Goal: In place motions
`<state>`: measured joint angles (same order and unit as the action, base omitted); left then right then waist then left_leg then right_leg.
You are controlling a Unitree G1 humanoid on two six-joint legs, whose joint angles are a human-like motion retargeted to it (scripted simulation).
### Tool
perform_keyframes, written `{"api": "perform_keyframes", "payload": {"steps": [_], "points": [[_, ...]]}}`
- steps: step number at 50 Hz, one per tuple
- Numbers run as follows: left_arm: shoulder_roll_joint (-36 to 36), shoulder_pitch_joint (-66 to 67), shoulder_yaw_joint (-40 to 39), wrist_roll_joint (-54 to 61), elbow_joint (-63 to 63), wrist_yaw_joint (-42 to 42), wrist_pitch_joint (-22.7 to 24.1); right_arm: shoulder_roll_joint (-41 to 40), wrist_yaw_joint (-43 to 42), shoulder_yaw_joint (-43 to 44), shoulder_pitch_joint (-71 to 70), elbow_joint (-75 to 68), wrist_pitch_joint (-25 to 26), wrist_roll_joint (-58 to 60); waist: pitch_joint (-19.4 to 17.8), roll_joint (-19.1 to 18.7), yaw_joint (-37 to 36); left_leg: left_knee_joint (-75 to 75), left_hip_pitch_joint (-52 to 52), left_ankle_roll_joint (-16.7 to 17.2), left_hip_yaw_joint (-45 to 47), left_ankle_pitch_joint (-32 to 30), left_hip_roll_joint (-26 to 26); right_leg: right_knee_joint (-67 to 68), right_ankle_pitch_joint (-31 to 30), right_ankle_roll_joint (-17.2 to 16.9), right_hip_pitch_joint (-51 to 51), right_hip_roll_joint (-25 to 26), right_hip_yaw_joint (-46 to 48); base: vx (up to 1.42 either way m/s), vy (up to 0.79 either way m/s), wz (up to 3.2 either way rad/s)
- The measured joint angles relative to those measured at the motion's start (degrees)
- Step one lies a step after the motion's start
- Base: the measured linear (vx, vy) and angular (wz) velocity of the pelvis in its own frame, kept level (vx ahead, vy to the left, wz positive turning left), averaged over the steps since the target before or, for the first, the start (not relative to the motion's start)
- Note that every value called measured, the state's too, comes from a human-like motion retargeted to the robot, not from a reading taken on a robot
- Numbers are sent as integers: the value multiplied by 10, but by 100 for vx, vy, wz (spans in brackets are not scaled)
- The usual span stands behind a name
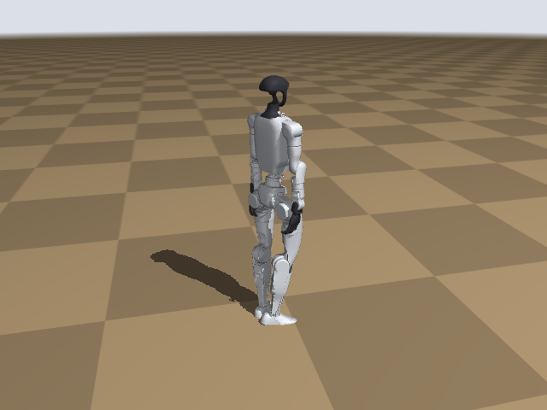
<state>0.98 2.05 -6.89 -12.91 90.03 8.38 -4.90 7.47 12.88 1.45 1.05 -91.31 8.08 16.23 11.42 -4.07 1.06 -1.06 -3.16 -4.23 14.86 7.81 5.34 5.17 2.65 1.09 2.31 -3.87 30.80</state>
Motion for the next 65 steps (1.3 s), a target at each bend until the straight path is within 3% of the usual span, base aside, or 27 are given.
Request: {"api": "perform_keyframes", "payload": {"steps": [17, 25, 30, 35, 37, 40, 45, 48, 52, 54, 58, 62, 65], "points": [[14, 16, -6, -5, 27, -11, -3, -4, 3, -4, 0, 4, -3, 3, -1, 11, -2, 1, 6, -5, -5, 6, 4, -10, -3, -11, -10, 0, 4, 2, -8, 2], [15, 8, 0, -2, 11, -2, -4, 0, 0, -4, 0, 8, -6, 0, 6, -2, -5, -29, -28, 9, -18, 8, -14, 21, 2, -9, 9, 1, 2, -3, -6, 11], [19, -5, 10, 2, -15, 8, -2, -1, -14, -1, 0, 11, -14, -12, -11, -19, 22, -47, -47, 20, -73, -6, -28, 58, -16, -3, 45, 22, -137, -9, -7, 91], [27, -18, 12, -2, -41, 15, 0, -4, -15, 3, 7, 6, -23, -22, -21, -17, 63, -58, -69, 26, -160, -28, -10, 64, -22, -74, 77, 63, -404, -6, -4, 154], [31, -25, 9, 1, -49, 16, 0, -7, -21, 5, 11, 2, -30, -31, -22, -8, 53, -58, -78, 31, -177, -39, -3, 59, -12, -83, 69, 69, -437, -6, -5, 112], [36, -41, 4, 11, -57, 15, -1, -13, -30, 12, 12, -5, -38, -53, -40, 0, 43, -53, -78, 47, -208, -56, 2, 50, 3, -53, 55, 60, -372, -9, -6, 156], [37, -52, -1, 39, -75, 16, 6, -7, -11, 6, 12, -11, -31, -39, -73, 20, 6, -51, -84, 84, -252, -67, 15, 41, 9, -45, 37, 35, -277, -4, -2, 159], [35, -58, -3, 50, -74, 8, 12, 3, -10, 3, 14, -1, -35, -8, -84, 28, -35, -49, -100, 77, -261, -58, 23, 26, 15, -42, 23, 25, -233, -2, -2, 136], [37, -58, -5, 45, -65, 7, 13, 18, -23, 11, 23, -6, -39, 3, -86, 34, -35, -38, -122, 47, -271, -44, 37, 18, 33, -46, 7, 2, -110, 8, -7, 274], [39, -56, -13, 45, -58, 1, 14, 26, -23, 17, 28, -16, -35, -6, -90, 39, -39, -35, -128, 32, -200, -20, 22, 16, 43, -52, -7, -12, -46, 14, -11, 293], [42, -53, -48, 81, -39, -31, 22, 35, -21, 33, 42, -28, -21, -22, -85, 53, -34, -39, -127, 17, 32, 27, -27, 1, 60, -67, -42, -32, 100, 34, -13, 331], [48, -48, -87, 119, -26, -45, 22, 34, -33, 49, 64, -22, -21, -21, -63, 70, -27, -56, -98, 18, 279, 53, -62, -12, 71, -88, -68, -43, 240, 43, -16, 333], [56, -37, -103, 128, -22, -52, 22, 31, -40, 54, 75, -15, -22, -16, -45, 91, -29, -77, -70, 17, 401, 51, -68, -23, 76, -103, -80, -51, 305, 58, -21, 278]]}}
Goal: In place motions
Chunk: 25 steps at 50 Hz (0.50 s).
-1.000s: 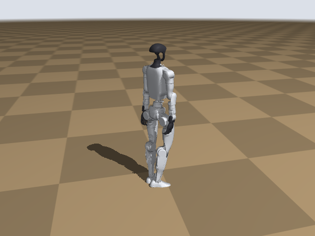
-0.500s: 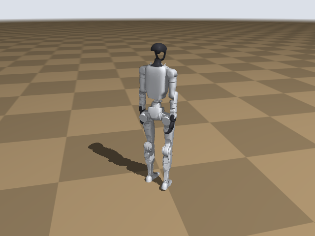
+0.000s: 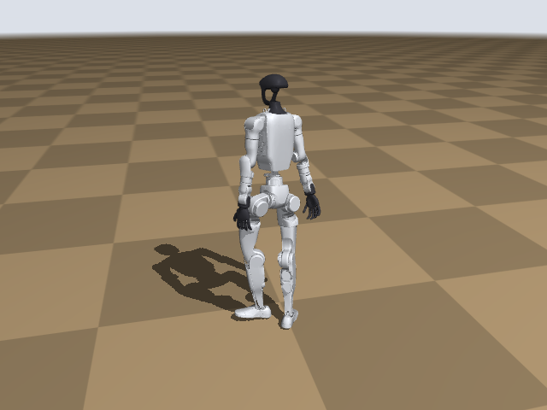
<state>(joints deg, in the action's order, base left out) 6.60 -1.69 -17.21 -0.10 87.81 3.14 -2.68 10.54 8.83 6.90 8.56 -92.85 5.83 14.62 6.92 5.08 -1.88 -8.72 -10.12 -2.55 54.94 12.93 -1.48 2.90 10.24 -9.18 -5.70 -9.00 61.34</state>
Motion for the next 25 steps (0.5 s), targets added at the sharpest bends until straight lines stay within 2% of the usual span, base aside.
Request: {"api": "perform_keyframes", "payload": {"steps": [3, 5, 7, 10, 15, 25], "points": [[9, 13, -10, -3, 2, -11, 1, -7, -1, 5, -3, 5, 2, 5, 18, 15, -1, -3, 22, -9, 37, -10, 9, -7, 2, -14, -8, 3, 53, 51, -22, 235], [10, 24, -23, -5, 5, -19, 2, -10, 2, 7, -10, 9, 4, 7, 29, 11, -7, 19, 40, 24, 40, -23, 14, -8, 4, -22, -13, 18, 83, 47, -20, 181], [6, 37, -40, -3, 14, -21, 0, -11, 3, 6, -19, 15, 5, 9, 44, 14, -9, 51, 47, 19, 79, -81, 30, -10, 0, -31, -17, 20, 109, 57, -24, 167], [-2, 51, -58, 9, 40, -15, -8, -18, -1, 6, -32, 36, 7, 10, 60, 18, -11, 73, 19, -1, -4, -99, 54, -10, -12, -44, -21, 20, 134, 39, -20, 125], [-19, 56, -72, 7, 55, -10, -13, -35, 16, -2, -68, 98, -7, -9, 19, 24, -63, 95, 41, -3, -27, -107, 71, -7, -39, -58, -47, 18, 128, 21, -21, 27], [-36, 67, -82, -21, 43, 15, -17, -88, 70, -44, -100, 186, -24, -40, 36, 31, -91, 110, 2, -16, -54, -107, 71, 4, -96, -58, -16, 21, 81, 12, -34, 30]]}}
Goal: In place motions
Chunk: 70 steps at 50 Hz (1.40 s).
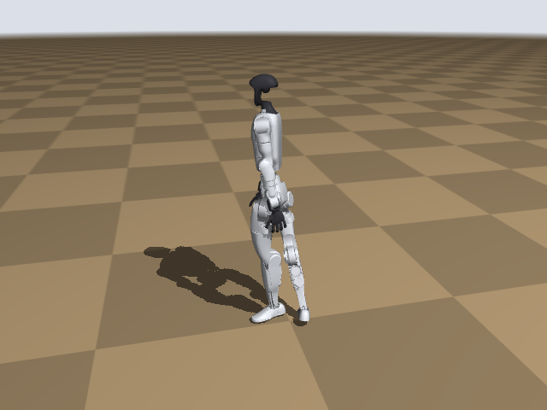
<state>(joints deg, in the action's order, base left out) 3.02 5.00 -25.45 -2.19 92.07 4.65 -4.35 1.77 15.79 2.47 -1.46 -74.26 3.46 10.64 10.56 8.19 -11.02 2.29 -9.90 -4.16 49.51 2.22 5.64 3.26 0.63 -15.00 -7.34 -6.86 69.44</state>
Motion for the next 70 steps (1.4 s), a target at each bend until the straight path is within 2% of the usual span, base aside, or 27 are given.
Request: {"api": "perform_keyframes", "payload": {"steps": [10, 15, 17, 20, 23, 25, 27, 30, 33, 36, 38, 40, 42, 43, 45, 47, 50, 52, 58, 60, 63, 65, 70], "points": [[28, -60, 63, -35, -71, 26, -4, -14, 14, -48, 7, 17, -2, 37, -1, 7, 8, 12, -33, -7, -59, -9, -4, 22, -25, 0, 10, 12, -42, 9, -41, 73], [30, -81, 93, -40, -89, 26, 1, -7, 9, -47, 18, -15, 2, 60, 1, -9, 25, -1, -33, -3, -122, 2, -19, 73, -55, 0, -3, 7, -112, 28, -32, 120], [23, -87, 97, -39, -83, 26, 1, -3, 0, -42, 26, -32, 5, 64, -9, -25, 46, -12, -12, -2, -162, 14, -22, 135, -64, 5, -10, -13, -175, 37, -18, 176], [16, -101, 101, -27, -71, 27, 3, 3, -15, -35, 25, -59, 8, 58, -18, -58, 72, -21, -12, 0, -216, 13, -53, 267, -52, 30, 55, -23, -306, 19, -24, 151], [18, -112, 113, -25, -57, 34, 2, 6, -24, -25, 25, -78, 11, 47, -21, -76, 88, -29, -21, 2, -246, 11, -69, 350, -6, 34, 122, -1, -413, 10, -22, 106], [23, -119, 123, -33, -48, 36, 1, 8, -31, -17, 24, -83, 14, 38, -29, -82, 76, -36, -23, 6, -252, 14, -79, 383, 11, 60, 160, 14, -457, -2, -18, -29], [29, -123, 131, -42, -41, 37, 0, 11, -39, -17, 24, -83, 12, 31, -35, -62, 3, -43, -17, 10, -189, 26, -87, 360, 24, 90, 175, 35, -545, -4, -18, -203], [35, -121, 151, -55, -34, 39, -3, 13, -49, -8, 30, -77, 2, 20, -53, -54, -45, -53, -6, 16, -166, 32, -95, 315, 43, 130, 194, 68, -602, 1, -17, -74], [35, -113, 160, -66, -32, 39, -2, 9, -52, 10, 35, -75, -3, -3, -66, -50, -50, -55, 0, 20, -186, 30, -87, 234, 61, 146, 207, 94, -631, 3, -16, 60], [36, -101, 163, -72, -28, 39, -2, 8, -54, 22, 37, -79, -1, -24, -77, -37, -37, -53, 7, 20, -222, 25, -57, 129, 81, 135, 205, 96, -660, 9, -10, 129], [39, -94, 167, -75, -22, 39, -3, 9, -53, 27, 37, -86, 2, -29, -84, -33, -17, -52, 17, 18, -261, 20, -36, 67, 93, 107, 195, 79, -655, 16, -3, 204], [47, -91, 168, -78, -12, 35, -5, 7, -49, 29, 37, -96, 6, -24, -92, -45, 22, -51, 34, 21, -321, 13, -32, 29, 48, 115, 180, 57, -577, 24, 4, 295], [54, -86, 163, -82, -4, 26, -5, 8, -43, 22, 44, -109, 10, -7, -94, -42, 74, -57, 47, 26, -392, 5, -15, -13, 60, 131, 137, 55, -471, 32, 3, 310], [56, -83, 158, -86, -3, 22, -8, 8, -37, 19, 48, -115, 14, 4, -92, -36, 81, -58, 53, 26, -409, 2, -7, -23, 56, 131, 123, 51, -450, 24, -1, 193], [55, -75, 145, -93, -8, 7, -6, 7, -22, 20, 49, -120, 23, 24, -86, -32, 52, -59, 56, 32, -410, 0, -8, -21, 60, 122, 114, 47, -443, 9, -1, 64], [50, -70, 137, -72, -15, -13, 9, 7, -12, 18, 45, -114, 29, 45, -93, -29, 35, -64, 59, 38, -421, -1, -9, -20, 63, 127, 107, 49, -433, -6, -1, 41], [45, -62, 129, -29, -14, -8, 30, 9, -4, 0, 40, -96, 29, 78, -89, -36, 60, -69, 58, 45, -435, -4, -16, -18, 71, 127, 98, 50, -394, 1, -1, 112], [41, -57, 128, -24, -9, 0, 24, 7, -16, -6, 41, -85, 27, 91, -75, -40, 83, -77, 47, 52, -449, -7, -17, -21, 76, 126, 93, 49, -365, 2, 4, 126], [25, -64, 140, -41, -17, -16, 25, -3, -20, 8, 35, -68, 14, 56, -66, -34, 77, -120, 15, 63, -473, 7, -5, -16, 86, 125, 100, 38, -337, -10, 4, 64], [16, -65, 147, -42, -27, -8, 28, -4, -7, 12, 34, -68, 15, 46, -66, -30, 60, -131, 7, 55, -469, 17, 3, -16, 84, 125, 105, 35, -340, -9, 0, 5], [0, -65, 142, -40, -38, -5, 34, 1, 0, 8, 29, -73, 20, 44, -71, -28, 45, -122, 5, 15, -450, 27, 7, -17, 80, 125, 105, 31, -341, -7, 0, 0], [-10, -63, 138, -35, -41, -9, 39, 4, -8, 5, 28, -79, 23, 50, -70, -28, 43, -115, 5, 0, -459, 21, 12, -17, 78, 124, 106, 30, -339, 0, 0, 0], [-8, -57, 135, -35, -34, -9, 41, 3, -20, -8, 29, -88, 25, 62, -71, -37, 47, -78, 26, -7, -461, 8, 15, -17, 76, 126, 98, 45, -335, 5, -7, -3]]}}
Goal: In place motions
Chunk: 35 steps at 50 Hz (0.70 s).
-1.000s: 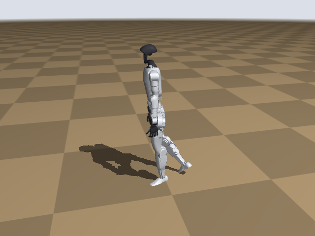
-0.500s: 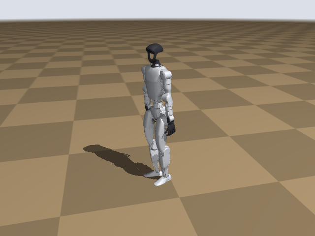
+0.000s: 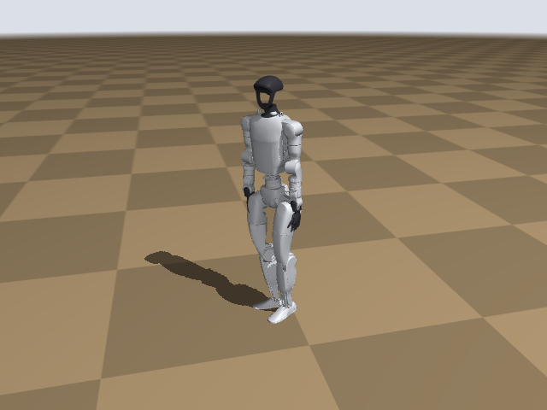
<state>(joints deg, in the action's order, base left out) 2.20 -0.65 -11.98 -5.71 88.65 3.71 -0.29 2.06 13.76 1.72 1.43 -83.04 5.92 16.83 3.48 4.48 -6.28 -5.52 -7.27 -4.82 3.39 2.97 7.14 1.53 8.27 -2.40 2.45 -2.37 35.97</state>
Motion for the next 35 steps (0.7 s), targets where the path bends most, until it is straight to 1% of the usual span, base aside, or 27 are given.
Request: {"api": "perform_keyframes", "payload": {"steps": [3, 9, 17, 20, 22, 30, 35], "points": [[8, 5, 1, -9, 9, -4, -4, -1, 9, 3, 6, -6, -1, 6, 8, 4, 8, 14, 2, 9, -3, -8, -3, 0, 0, -2, -4, -6, 4, 12, -1, 6], [20, 12, -11, -17, 18, 6, -20, 7, 3, 10, 17, -32, 0, 8, 24, 2, 14, 45, 20, 8, -4, -17, 0, -1, -3, -3, -11, -6, 5, 16, 1, -4], [27, 15, -25, -44, 23, 72, -56, 17, -11, 25, 21, -71, 10, -2, 48, -8, 24, 77, 42, 5, -5, -22, 6, 1, -8, -2, -14, -7, 0, 15, 4, -3], [28, 13, -22, -53, 24, 86, -66, 16, -11, 29, 22, -68, 9, -6, 52, -14, 34, 76, 43, 2, -11, -22, 8, -2, -11, 4, -17, -5, 4, 8, 4, 19], [28, 12, -19, -58, 21, 84, -65, 14, -10, 29, 23, -63, 7, -7, 51, -17, 48, 76, 46, 1, -22, -22, 11, -8, -14, 9, -23, -1, 13, 8, 5, 43], [23, 15, -11, -69, 16, 83, -62, 7, -7, 12, 21, -45, 4, 20, 59, -27, 102, 74, 45, -4, -62, -27, 20, -16, -27, 9, -29, -7, 54, 6, 3, 43], [20, 16, -10, -72, 14, 82, -61, 7, -1, 3, 20, -33, 3, 39, 56, -29, 118, 72, 49, -7, -71, -28, 24, -14, -32, 7, -32, -12, 69, 3, 1, 14]]}}
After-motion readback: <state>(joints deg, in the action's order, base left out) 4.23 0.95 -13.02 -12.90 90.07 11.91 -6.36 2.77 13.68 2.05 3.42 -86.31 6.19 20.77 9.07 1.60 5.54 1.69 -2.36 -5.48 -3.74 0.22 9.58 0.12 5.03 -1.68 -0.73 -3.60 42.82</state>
